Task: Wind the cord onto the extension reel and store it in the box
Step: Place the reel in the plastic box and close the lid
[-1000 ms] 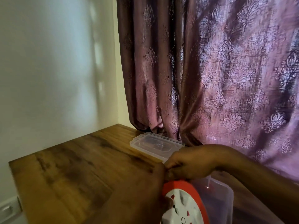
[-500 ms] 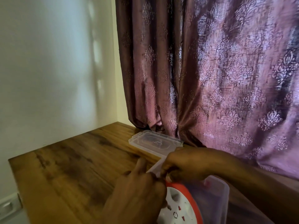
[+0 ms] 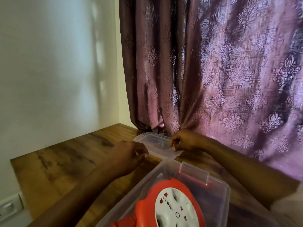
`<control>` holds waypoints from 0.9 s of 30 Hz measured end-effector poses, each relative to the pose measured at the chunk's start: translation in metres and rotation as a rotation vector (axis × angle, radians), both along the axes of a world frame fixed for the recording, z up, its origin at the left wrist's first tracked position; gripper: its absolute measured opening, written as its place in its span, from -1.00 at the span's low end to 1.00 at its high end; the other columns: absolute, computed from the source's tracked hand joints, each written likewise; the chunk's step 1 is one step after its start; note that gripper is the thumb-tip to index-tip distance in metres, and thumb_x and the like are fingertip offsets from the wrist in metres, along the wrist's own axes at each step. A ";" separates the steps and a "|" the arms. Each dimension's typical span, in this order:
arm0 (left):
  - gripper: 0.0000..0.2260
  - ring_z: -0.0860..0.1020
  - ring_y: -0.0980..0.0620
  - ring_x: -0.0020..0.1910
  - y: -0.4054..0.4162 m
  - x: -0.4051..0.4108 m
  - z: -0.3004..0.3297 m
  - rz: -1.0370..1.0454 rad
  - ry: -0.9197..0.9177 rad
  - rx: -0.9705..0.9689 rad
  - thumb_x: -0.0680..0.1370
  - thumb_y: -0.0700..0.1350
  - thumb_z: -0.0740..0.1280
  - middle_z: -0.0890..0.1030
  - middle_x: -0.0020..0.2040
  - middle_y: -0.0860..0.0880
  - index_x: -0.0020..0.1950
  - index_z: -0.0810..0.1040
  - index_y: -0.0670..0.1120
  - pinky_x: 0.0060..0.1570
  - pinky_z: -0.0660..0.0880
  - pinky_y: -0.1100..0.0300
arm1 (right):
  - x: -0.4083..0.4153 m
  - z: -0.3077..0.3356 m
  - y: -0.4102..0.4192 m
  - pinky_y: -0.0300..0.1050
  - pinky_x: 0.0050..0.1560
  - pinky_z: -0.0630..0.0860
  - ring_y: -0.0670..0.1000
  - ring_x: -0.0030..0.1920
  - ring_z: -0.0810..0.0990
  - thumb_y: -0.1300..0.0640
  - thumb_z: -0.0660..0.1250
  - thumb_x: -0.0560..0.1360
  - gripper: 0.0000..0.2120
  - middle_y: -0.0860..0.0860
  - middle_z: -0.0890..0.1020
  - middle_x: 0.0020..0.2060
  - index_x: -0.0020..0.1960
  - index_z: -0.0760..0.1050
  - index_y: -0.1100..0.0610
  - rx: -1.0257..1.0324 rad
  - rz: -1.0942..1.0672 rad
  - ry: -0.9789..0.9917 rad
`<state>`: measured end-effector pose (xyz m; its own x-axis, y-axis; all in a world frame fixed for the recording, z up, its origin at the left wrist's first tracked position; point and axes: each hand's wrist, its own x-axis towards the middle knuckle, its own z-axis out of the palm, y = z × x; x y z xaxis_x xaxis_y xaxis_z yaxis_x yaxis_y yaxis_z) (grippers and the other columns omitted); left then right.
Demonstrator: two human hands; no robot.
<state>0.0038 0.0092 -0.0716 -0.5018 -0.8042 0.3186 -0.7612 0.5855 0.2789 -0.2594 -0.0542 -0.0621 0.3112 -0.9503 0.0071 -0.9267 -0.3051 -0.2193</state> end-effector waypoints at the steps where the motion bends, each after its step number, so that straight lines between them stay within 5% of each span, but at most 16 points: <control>1: -0.84 0.58 0.20 -0.03 -0.006 0.001 -0.003 0.006 0.015 0.008 0.60 0.01 0.29 0.66 0.08 0.14 0.10 0.64 0.08 -0.05 0.48 0.30 | -0.006 -0.011 -0.012 -0.13 0.01 0.49 -0.01 0.00 0.60 0.18 0.43 0.44 -0.72 -0.03 0.63 0.01 0.14 0.59 0.03 0.020 0.006 0.101; 4: -0.84 0.57 0.20 -0.01 -0.014 0.003 -0.009 0.009 0.048 -0.003 0.59 0.00 0.30 0.65 0.10 0.15 0.11 0.64 0.09 -0.08 0.45 0.37 | -0.023 -0.042 -0.035 -0.06 0.24 0.42 0.03 0.22 0.49 0.10 0.41 0.41 -0.55 -0.01 0.52 0.26 0.28 0.47 -0.03 0.010 0.049 0.290; 8: -0.82 0.54 0.22 0.02 -0.018 0.004 -0.015 -0.010 0.045 -0.012 0.59 0.01 0.30 0.63 0.14 0.16 0.16 0.63 0.08 -0.16 0.32 0.52 | -0.031 -0.061 -0.037 -0.05 0.06 0.47 0.02 0.04 0.49 0.04 0.29 0.40 -0.77 -0.02 0.54 0.02 0.05 0.47 0.01 -0.073 0.097 0.298; 12: -0.79 0.54 0.16 0.10 -0.022 0.007 -0.017 0.014 0.104 -0.014 0.58 0.04 0.32 0.61 0.21 0.10 0.20 0.60 0.09 -0.04 0.41 0.36 | -0.035 -0.060 -0.033 -0.01 -0.01 0.44 -0.05 -0.08 0.38 0.04 0.08 0.47 -0.88 -0.07 0.43 -0.11 -0.05 0.37 -0.05 -0.248 0.205 0.280; 18: -0.55 0.50 0.04 0.25 -0.025 0.007 -0.006 0.051 0.261 -0.100 0.55 0.08 0.35 0.52 0.35 0.00 0.42 0.40 0.07 0.16 0.48 0.14 | -0.016 -0.003 -0.010 -0.15 -0.17 0.44 -0.11 -0.18 0.49 0.11 0.18 0.47 -0.90 -0.09 0.50 -0.20 -0.05 0.40 0.11 -0.452 0.157 -0.290; 21: -0.42 0.41 -0.06 0.36 -0.021 -0.003 0.008 0.076 0.308 -0.133 0.53 0.08 0.38 0.40 0.45 -0.06 0.50 0.26 0.04 0.24 0.40 0.07 | 0.000 0.019 0.002 0.00 -0.09 0.50 0.04 -0.14 0.56 0.12 0.23 0.50 -0.95 0.00 0.55 -0.18 -0.06 0.41 0.10 -0.388 0.101 -0.632; 27: -0.12 0.19 -0.20 0.51 -0.018 -0.015 0.019 0.176 0.330 -0.092 0.39 0.36 0.20 0.12 0.59 -0.13 0.59 0.01 -0.02 0.41 0.26 -0.12 | 0.029 0.052 0.038 -0.03 -0.12 0.46 0.01 -0.17 0.49 0.26 0.16 0.57 -0.89 0.02 0.50 -0.20 -0.08 0.42 0.13 -0.283 0.078 -0.880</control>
